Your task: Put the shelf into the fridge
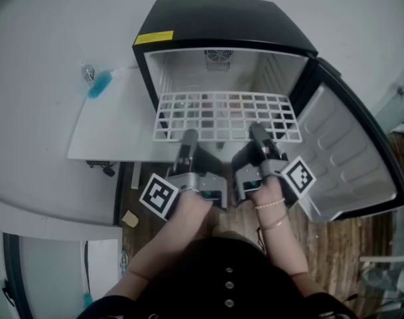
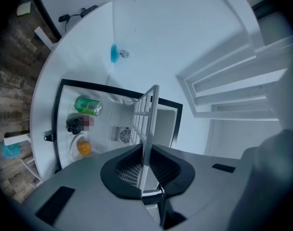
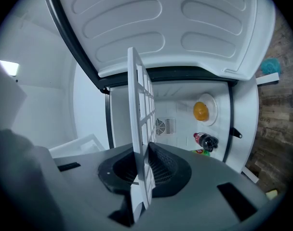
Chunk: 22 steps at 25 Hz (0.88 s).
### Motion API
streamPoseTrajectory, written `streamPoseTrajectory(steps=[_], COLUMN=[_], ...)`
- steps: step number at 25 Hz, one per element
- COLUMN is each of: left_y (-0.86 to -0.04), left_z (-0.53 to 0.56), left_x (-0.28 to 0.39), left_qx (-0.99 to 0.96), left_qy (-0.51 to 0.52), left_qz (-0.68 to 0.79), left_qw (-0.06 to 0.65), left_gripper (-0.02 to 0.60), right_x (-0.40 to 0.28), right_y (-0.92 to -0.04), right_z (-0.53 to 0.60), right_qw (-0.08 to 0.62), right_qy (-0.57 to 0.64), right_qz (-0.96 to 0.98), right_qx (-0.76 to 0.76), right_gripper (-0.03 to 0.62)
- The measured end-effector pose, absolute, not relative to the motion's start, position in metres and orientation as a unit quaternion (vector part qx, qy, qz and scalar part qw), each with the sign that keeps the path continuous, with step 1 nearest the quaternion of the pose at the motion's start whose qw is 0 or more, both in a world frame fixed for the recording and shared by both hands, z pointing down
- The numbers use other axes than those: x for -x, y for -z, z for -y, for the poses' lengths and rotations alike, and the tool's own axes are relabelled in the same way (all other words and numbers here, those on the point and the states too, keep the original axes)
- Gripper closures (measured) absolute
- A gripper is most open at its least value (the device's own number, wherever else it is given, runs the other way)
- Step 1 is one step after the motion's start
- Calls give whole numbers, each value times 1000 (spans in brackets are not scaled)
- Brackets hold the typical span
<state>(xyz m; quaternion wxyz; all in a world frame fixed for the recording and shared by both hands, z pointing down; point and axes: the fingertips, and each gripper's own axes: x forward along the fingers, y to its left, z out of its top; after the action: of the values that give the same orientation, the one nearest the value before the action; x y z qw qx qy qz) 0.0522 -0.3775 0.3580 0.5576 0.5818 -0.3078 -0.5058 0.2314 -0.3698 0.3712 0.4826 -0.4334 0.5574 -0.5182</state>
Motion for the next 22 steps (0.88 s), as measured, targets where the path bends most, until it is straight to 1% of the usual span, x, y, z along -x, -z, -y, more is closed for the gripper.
streamPoseTrajectory(steps=[22], left_y=[-358], left_z=[380], left_x=[-53], left_qx=[-576], left_qy=[509], left_qz=[316], left_qw=[557], left_gripper=[549], right_x=[-232], right_y=[-370], right_z=[374], right_qw=[478], right_qy=[520], right_qz=[-562], right_qx=[430], right_gripper=[559])
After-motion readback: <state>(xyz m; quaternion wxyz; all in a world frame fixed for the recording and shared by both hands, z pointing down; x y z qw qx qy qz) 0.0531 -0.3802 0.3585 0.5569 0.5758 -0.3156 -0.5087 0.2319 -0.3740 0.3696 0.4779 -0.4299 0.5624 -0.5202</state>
